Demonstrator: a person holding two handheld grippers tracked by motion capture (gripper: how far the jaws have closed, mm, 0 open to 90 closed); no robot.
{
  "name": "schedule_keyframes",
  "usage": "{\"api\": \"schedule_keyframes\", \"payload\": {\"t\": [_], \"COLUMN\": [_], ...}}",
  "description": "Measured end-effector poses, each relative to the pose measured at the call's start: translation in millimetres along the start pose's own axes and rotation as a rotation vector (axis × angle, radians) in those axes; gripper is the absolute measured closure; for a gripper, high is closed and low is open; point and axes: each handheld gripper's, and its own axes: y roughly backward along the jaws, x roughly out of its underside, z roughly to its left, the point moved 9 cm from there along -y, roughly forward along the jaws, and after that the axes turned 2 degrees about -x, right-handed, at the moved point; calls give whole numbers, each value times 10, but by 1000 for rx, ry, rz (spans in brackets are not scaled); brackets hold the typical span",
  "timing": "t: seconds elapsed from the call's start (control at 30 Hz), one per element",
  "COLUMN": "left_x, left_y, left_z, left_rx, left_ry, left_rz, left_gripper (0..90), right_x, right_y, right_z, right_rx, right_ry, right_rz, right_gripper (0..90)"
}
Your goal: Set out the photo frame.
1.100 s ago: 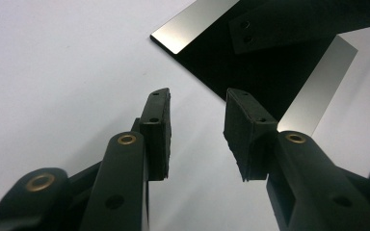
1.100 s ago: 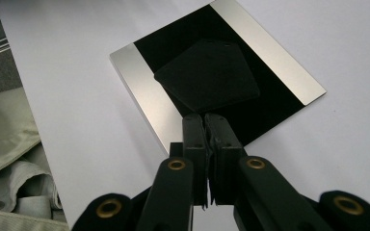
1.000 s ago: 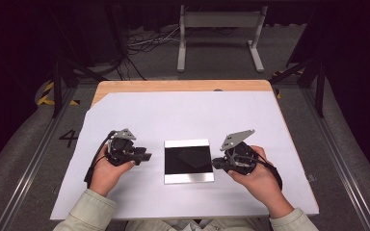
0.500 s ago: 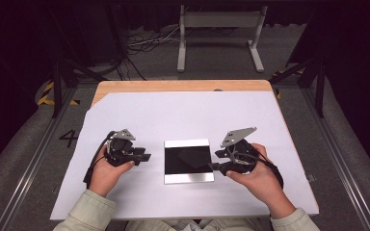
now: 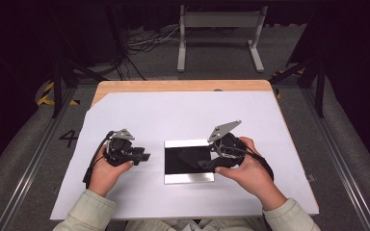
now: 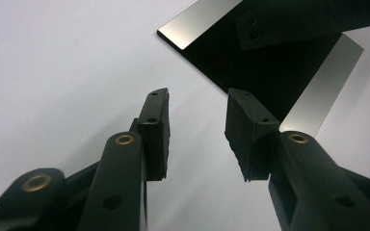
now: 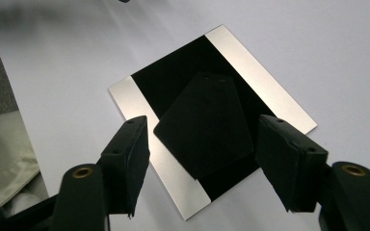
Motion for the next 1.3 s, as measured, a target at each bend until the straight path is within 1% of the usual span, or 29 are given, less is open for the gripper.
{"api": "schedule_keyframes", "payload": {"t": [0.07,0.23,0.27,0.4,0.43,0.47,0.53,0.6,0.63,0.67,0.73,0.8,0.83,1.03,1.17,1.2,1.3], "left_x": [6,28,32,55,61,71,81,85,87,87,85,80,79,72,72,72,78], "left_y": [10,22,24,46,51,56,60,61,62,62,61,60,60,45,48,49,56], "left_z": [4,16,15,32,38,45,53,54,54,54,50,51,54,51,60,60,66], "left_rx": [-1,-11,-12,-17,-19,-20,-21,-21,-23,-22,-21,-21,-23,-18,-19,-18,-22], "left_ry": [0,3,8,7,8,10,16,18,16,16,16,15,13,16,15,15,15], "left_rz": [-1,-2,-3,-5,-4,-2,-4,-5,-4,-3,-3,-3,-3,-2,-6,-6,-4], "left_gripper": [614,599,598,596,596,596,596,596,596,596,596,596,596,596,596,596,596], "right_x": [-37,-98,-113,-166,-182,-190,-216,-234,-241,-245,-245,-247,-254,-271,-282,-283,-284], "right_y": [-46,-121,-135,-187,-209,-226,-268,-319,-350,-369,-421,-473,-500,-668,-779,-808,-864], "right_z": [-14,-51,-57,-86,-88,-80,-85,-79,-77,-85,-94,-100,-108,-151,-159,-162,-170], "right_rx": [-9,-8,-6,6,5,-4,0,-8,-15,-11,-7,-6,-1,7,11,12,17], "right_ry": [4,20,22,28,32,25,37,32,27,31,27,17,22,11,18,17,13], "right_rz": [7,25,28,41,47,51,59,78,86,93,122,148,158,230,264,279,300], "right_gripper": [366,393,392,399,413,418,435,441,432,416,415,383,371,309,272,268,258]}}
